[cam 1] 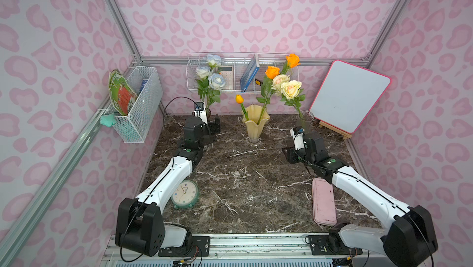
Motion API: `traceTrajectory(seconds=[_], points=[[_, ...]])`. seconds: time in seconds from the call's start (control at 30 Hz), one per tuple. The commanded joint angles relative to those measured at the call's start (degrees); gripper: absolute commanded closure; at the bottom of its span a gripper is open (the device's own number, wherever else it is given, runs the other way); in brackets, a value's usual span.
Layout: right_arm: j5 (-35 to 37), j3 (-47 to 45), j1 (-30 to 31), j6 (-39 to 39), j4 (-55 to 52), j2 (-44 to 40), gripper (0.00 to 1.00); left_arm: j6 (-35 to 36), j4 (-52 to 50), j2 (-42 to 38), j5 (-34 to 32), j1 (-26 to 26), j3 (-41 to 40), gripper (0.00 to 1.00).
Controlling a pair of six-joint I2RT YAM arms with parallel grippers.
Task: Arrange the flowers in different vases according to their colors
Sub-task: Insert the flower into the vase, then reset both arms
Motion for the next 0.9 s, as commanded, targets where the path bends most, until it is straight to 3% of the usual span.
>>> traceTrajectory(seconds=[0.0, 0.13, 0.2, 0.3, 0.5, 0.67, 0.87], points=[[12.5, -2.8, -1.2, -3.8, 9.0, -3.1, 0.36, -6.0, -11.9, -3.8, -1.2, -0.4, -1.8, 0.01], [17.7, -6.3, -4.5, -5.2, 13.4, -6.3, 0.29, -9.7, -16.1, -8.9, -8.1, -0.3, -5.5, 0.01], [19.4, -9.2, -7.2, -4.9, 17.3, -7.7, 0.11, -10.4, -15.7, -11.3, -13.1, -0.3, -8.7, 0.01], [20.5, -13.4, -10.5, -4.1, 23.1, -8.3, 0.02, -8.2, -10.8, -15.0, -19.5, -0.1, -15.3, 0.01], [23.5, -24.2, -14.1, -5.2, 40.6, -7.4, 0.01, -2.1, 6.8, -15.1, -23.6, 2.5, -27.9, 0.01], [24.0, -33.9, -19.2, -9.7, 62.0, -2.2, 0.01, 0.3, 17.1, -6.2, -25.3, 5.3, -31.3, 0.01], [18.3, -39.8, -24.2, -9.4, 72.5, 2.7, 0.01, 3.8, 38.6, 3.4, -25.3, 5.9, -38.2, 0.01]])
